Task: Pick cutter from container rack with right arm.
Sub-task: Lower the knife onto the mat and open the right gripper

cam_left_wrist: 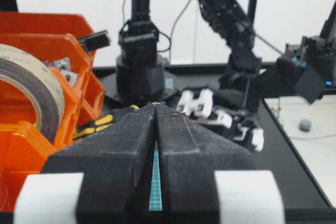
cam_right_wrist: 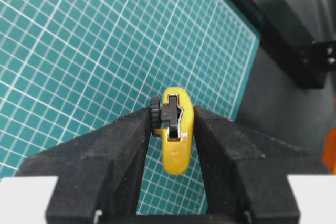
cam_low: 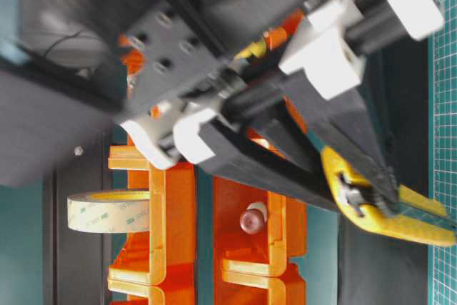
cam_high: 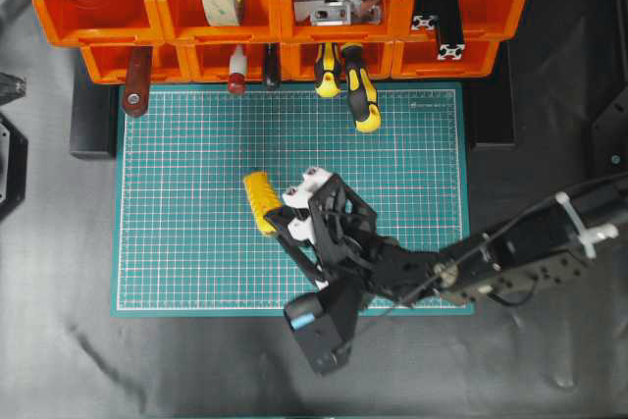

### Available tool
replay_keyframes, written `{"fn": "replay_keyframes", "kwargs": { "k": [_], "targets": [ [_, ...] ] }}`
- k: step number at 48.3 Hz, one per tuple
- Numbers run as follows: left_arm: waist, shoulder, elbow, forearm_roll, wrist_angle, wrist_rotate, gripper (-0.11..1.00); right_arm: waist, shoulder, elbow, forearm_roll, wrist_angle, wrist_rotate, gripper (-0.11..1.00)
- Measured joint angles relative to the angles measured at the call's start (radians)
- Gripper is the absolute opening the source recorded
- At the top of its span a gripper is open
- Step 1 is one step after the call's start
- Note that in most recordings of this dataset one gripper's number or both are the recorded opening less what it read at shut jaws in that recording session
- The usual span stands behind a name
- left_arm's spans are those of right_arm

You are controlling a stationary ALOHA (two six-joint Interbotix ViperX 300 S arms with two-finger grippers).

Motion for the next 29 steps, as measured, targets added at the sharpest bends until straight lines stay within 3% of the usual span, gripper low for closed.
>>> {"fn": "replay_keyframes", "kwargs": {
  "k": [14, 29],
  "targets": [
    [0.0, 0.0, 0.002, 0.0, 0.0, 0.0, 0.0, -0.06, 0.023, 0.038, 0.0, -0.052, 0.003, 0.28],
    [0.002, 0.0, 0.003, 0.0, -0.002, -0.021, 0.0, -0.071, 0.031, 0.046, 0.015, -0.098, 0.008, 0.28]
  ]
}}
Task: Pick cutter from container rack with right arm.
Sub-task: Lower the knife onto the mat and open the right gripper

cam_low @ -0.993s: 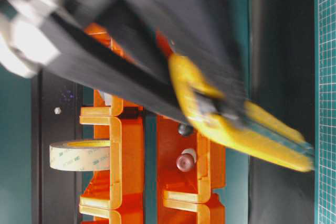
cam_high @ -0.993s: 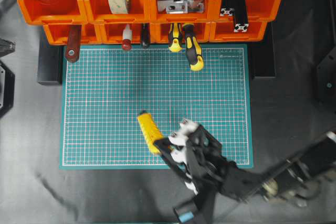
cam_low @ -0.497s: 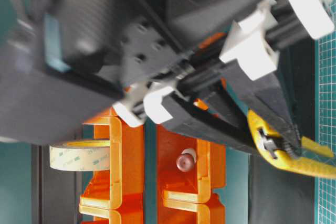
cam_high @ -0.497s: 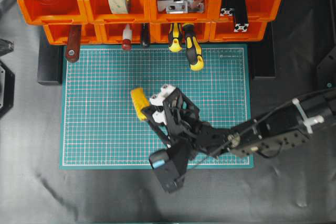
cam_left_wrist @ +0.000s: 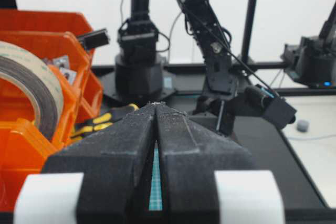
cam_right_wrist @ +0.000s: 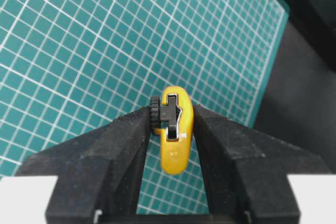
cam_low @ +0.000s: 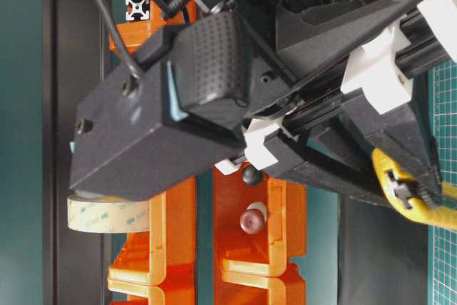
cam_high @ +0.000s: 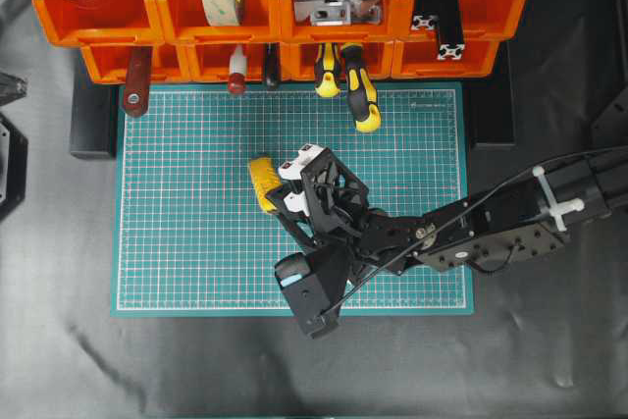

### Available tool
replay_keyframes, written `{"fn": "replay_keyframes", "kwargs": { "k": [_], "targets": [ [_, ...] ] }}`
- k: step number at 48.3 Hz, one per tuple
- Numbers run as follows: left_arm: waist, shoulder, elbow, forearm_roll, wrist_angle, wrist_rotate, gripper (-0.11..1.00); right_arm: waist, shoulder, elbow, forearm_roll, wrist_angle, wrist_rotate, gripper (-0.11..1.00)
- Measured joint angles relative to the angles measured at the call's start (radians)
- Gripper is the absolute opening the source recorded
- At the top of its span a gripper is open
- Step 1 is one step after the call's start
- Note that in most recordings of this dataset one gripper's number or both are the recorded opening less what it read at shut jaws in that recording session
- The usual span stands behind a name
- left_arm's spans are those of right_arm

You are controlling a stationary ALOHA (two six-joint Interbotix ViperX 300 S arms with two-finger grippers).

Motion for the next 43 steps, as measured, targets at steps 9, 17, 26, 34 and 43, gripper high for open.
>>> {"fn": "replay_keyframes", "kwargs": {
  "k": [9, 17, 26, 34, 43],
  "targets": [
    [-0.002, 0.002, 0.002, 0.0, 0.002, -0.031, 0.0, 0.002, 0.0, 0.012, 0.025, -0.021, 0.002, 0.28],
    [-0.003, 0.0, 0.002, 0.0, 0.002, -0.032, 0.0, 0.002, -0.002, 0.021, 0.06, -0.04, 0.003, 0.28],
    [-0.003, 0.0, 0.002, 0.0, 0.002, -0.034, 0.0, 0.002, -0.002, 0.037, 0.081, -0.054, 0.003, 0.28],
    [-0.005, 0.002, 0.002, 0.0, 0.002, -0.034, 0.0, 0.005, -0.005, 0.051, 0.095, -0.055, 0.002, 0.3],
    [-0.005, 0.0, 0.002, 0.0, 0.002, -0.032, 0.0, 0.0, -0.005, 0.066, 0.146, -0.064, 0.006, 0.63]
  ]
}}
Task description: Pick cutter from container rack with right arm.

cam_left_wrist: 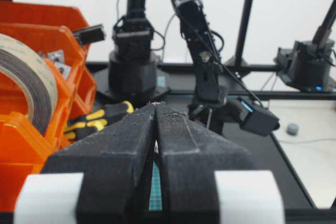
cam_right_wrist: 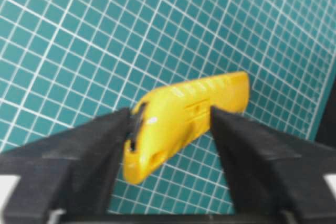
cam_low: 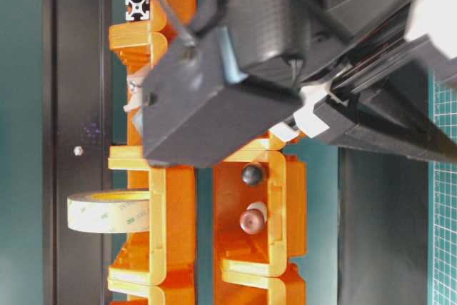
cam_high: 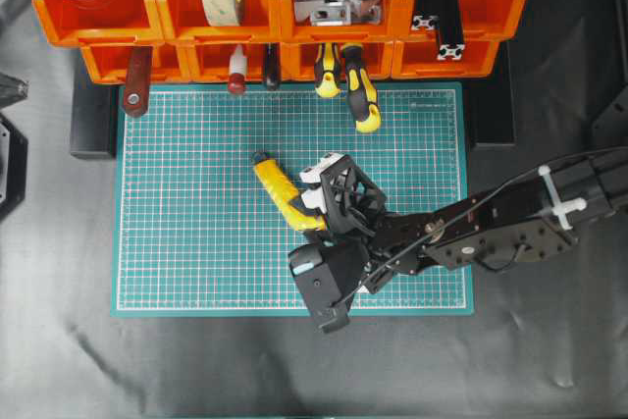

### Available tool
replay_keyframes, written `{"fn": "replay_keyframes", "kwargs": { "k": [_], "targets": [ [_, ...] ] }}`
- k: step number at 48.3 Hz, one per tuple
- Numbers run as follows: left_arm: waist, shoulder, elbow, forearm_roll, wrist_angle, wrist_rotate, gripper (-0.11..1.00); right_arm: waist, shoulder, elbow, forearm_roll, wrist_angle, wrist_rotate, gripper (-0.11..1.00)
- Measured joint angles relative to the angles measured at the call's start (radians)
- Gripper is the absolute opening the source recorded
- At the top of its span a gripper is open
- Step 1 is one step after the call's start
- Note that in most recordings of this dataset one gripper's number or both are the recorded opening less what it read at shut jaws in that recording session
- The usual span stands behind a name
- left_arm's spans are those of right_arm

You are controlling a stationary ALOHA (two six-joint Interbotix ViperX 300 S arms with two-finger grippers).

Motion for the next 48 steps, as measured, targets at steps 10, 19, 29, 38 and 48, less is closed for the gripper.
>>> {"fn": "replay_keyframes", "kwargs": {
  "k": [10, 19, 29, 38, 48],
  "targets": [
    [0.0, 0.002, 0.0, 0.0, 0.0, -0.002, 0.0, 0.008, 0.002, 0.02, 0.077, -0.006, 0.002, 0.74],
    [0.0, 0.0, 0.0, 0.0, 0.0, -0.002, 0.0, 0.015, 0.0, 0.052, 0.163, -0.006, 0.0, 0.76],
    [0.0, 0.0, 0.0, 0.0, -0.002, -0.002, 0.0, 0.034, -0.038, 0.06, 0.238, -0.006, 0.054, 0.76],
    [-0.003, -0.003, 0.0, 0.0, 0.04, -0.002, 0.0, 0.026, -0.156, 0.058, 0.249, -0.011, 0.195, 0.76],
    [-0.006, -0.023, 0.0, 0.0, 0.11, -0.003, 0.0, 0.026, -0.331, 0.087, 0.25, -0.109, 0.322, 0.76]
  ]
}}
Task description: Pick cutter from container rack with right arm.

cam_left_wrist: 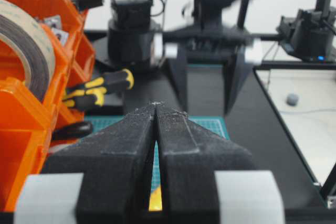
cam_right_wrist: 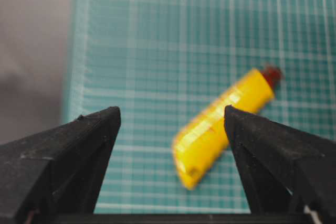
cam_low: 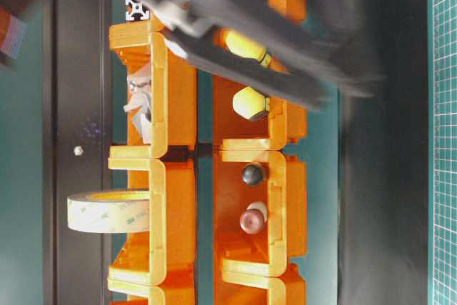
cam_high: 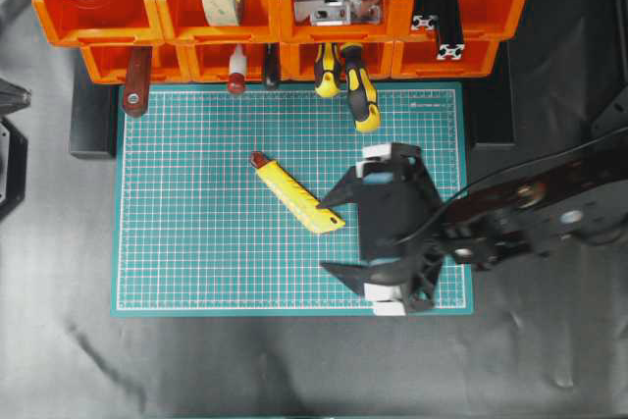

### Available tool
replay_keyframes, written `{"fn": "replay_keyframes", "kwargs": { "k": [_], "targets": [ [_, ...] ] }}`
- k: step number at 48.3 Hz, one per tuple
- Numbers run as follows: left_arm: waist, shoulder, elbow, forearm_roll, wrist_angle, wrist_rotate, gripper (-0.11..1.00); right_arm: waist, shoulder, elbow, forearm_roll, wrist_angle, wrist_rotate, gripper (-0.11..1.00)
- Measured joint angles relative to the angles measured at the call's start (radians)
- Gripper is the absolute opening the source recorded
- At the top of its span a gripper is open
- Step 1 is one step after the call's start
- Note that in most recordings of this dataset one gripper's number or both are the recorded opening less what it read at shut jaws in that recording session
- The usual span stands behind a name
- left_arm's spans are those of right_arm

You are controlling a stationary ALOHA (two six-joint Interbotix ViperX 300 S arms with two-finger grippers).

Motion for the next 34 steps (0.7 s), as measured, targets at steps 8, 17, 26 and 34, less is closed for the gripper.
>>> {"fn": "replay_keyframes", "kwargs": {
  "k": [8, 17, 26, 34],
  "targets": [
    [-0.005, -0.006, 0.0, 0.0, 0.009, 0.0, 0.0, 0.002, -0.095, 0.028, -0.002, -0.08, 0.06, 0.76],
    [-0.005, -0.006, 0.0, 0.0, 0.032, 0.0, 0.0, 0.0, -0.169, 0.06, -0.002, -0.089, 0.064, 0.76],
    [-0.008, -0.015, -0.002, 0.0, 0.054, -0.002, 0.0, -0.002, -0.267, 0.11, -0.002, -0.087, 0.064, 0.75],
    [-0.009, -0.02, -0.002, 0.0, 0.06, 0.0, 0.0, -0.005, -0.388, 0.181, 0.0, -0.08, 0.066, 0.73]
  ]
}}
